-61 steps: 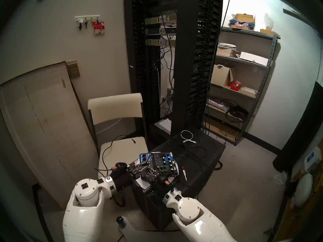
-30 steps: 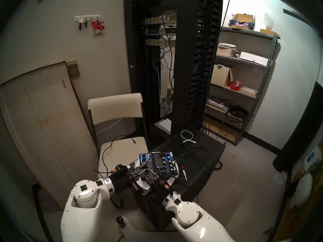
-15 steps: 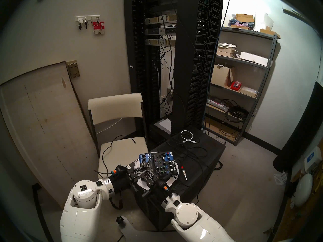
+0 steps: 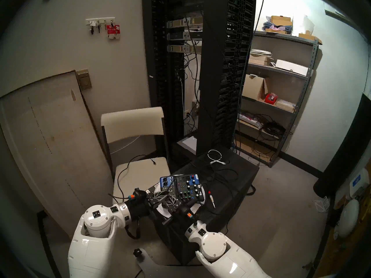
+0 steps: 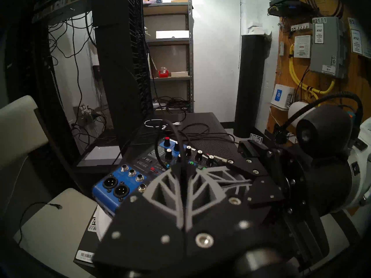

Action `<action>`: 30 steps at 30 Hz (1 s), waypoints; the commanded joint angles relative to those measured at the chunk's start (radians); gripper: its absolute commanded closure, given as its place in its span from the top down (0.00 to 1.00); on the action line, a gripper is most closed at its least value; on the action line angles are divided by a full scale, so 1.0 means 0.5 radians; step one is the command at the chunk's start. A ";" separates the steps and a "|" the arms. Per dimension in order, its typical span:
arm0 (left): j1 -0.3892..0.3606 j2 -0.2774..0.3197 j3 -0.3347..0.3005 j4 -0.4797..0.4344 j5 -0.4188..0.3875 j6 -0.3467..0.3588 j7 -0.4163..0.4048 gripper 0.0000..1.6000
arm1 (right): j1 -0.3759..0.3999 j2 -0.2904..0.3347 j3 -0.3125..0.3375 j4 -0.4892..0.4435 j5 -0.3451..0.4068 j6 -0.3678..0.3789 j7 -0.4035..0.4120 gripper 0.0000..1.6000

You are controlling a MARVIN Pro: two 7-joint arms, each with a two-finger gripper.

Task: Insert aux cable

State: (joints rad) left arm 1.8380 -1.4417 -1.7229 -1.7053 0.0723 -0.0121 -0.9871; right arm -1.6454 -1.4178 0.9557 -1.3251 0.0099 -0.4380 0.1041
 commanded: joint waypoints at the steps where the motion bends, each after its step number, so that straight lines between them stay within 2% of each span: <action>1: 0.021 0.031 0.009 0.064 0.058 -0.017 0.014 0.00 | 0.026 -0.010 0.009 0.014 -0.003 -0.026 -0.008 0.00; 30: 0.061 0.076 0.015 0.100 0.100 -0.031 0.077 0.00 | 0.014 0.008 -0.048 0.051 -0.008 -0.025 -0.060 0.00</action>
State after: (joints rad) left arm 1.8386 -1.4224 -1.7052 -1.6996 0.0880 -0.0453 -0.9625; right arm -1.6387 -1.4176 0.9404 -1.3061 0.0095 -0.4598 0.0775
